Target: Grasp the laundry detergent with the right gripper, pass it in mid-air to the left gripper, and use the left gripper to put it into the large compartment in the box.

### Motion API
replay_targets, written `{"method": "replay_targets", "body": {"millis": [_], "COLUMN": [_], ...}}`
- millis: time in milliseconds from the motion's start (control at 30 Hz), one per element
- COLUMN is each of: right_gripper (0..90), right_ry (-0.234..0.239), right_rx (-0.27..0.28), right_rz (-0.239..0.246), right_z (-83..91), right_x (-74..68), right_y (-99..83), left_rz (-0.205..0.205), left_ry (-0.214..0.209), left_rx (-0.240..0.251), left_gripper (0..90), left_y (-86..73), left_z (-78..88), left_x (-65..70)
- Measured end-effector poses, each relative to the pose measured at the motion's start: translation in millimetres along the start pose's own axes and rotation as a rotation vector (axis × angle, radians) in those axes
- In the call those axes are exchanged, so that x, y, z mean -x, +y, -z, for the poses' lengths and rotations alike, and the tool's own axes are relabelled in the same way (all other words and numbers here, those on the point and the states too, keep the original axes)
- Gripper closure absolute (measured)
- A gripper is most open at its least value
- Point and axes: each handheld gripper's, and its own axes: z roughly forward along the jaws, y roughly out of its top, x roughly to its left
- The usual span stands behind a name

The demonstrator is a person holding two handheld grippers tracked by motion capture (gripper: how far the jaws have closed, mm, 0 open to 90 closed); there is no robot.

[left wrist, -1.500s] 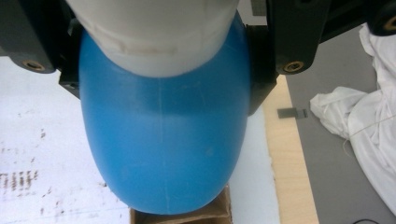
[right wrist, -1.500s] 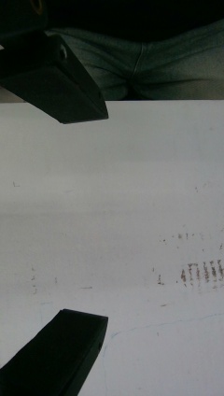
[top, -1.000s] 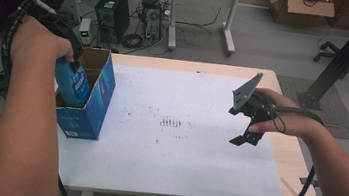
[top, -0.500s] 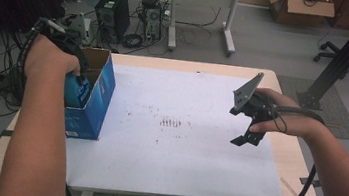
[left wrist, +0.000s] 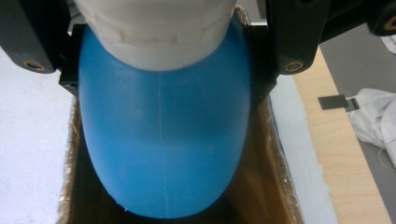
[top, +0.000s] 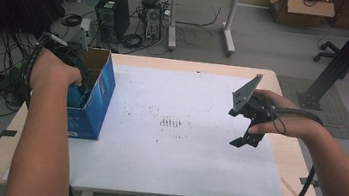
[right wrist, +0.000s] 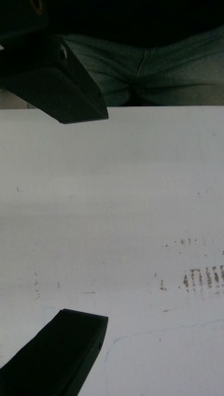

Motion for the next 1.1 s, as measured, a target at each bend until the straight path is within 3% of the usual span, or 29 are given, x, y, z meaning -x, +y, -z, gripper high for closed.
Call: {"method": "replay_targets", "body": {"millis": [700, 1100], "right_gripper": [3.4, 3.4], "right_ry": [-0.006, -0.003], "right_rx": [0.005, 0.006], "right_rz": [-0.004, -0.003], "right_z": [-2.8, -4.1], "right_x": [0.3, -1.0], "right_y": [-1.4, -1.5], "left_rz": [0.002, 0.001], "left_ry": [-0.005, 0.002], "left_rx": [-0.021, -0.010], "left_gripper": [38.5, 38.4], "left_y": [2.1, 2.0], "left_z": [-32.1, -37.9], "left_x": [-1.9, -0.6]}}
